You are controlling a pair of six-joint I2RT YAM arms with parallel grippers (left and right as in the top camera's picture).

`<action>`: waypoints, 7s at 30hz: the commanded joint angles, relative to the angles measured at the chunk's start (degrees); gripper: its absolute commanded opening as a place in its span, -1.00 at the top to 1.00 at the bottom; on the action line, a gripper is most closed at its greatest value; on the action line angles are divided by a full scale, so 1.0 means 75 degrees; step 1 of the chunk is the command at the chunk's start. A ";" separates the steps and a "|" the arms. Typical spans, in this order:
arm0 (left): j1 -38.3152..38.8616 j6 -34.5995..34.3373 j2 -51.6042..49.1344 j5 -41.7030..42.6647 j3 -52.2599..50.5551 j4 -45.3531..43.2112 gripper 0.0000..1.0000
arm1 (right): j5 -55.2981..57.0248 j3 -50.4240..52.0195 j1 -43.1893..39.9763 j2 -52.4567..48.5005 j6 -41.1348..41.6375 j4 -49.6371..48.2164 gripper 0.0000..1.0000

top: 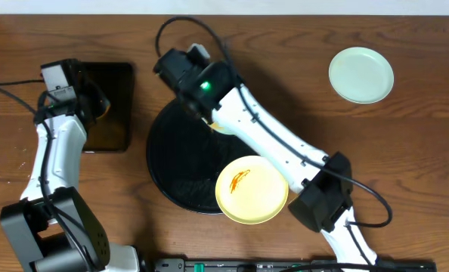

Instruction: Clean dirty plates on tray and stack at the side

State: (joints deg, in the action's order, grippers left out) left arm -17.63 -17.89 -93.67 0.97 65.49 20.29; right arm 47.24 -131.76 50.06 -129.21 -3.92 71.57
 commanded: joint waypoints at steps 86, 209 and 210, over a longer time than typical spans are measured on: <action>-0.0478 0.0207 -0.0694 -0.0009 -0.0052 0.0017 0.85 | -0.8958 0.3398 -0.7991 0.1410 0.1626 -0.1291 -0.07; 0.1250 -0.0854 0.0708 0.3634 -0.0052 0.0682 0.85 | -0.9221 0.5249 -0.3392 0.0568 0.2291 -0.2996 0.04; 0.1399 -0.0854 0.0708 0.3593 -0.0052 0.0679 0.85 | -0.9221 0.5249 -0.3395 0.0568 0.2291 -0.2987 -0.15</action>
State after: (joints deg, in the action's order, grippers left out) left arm -10.96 -22.50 -88.18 24.51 65.34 25.02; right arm -22.02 -91.57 24.56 -124.38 13.80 49.36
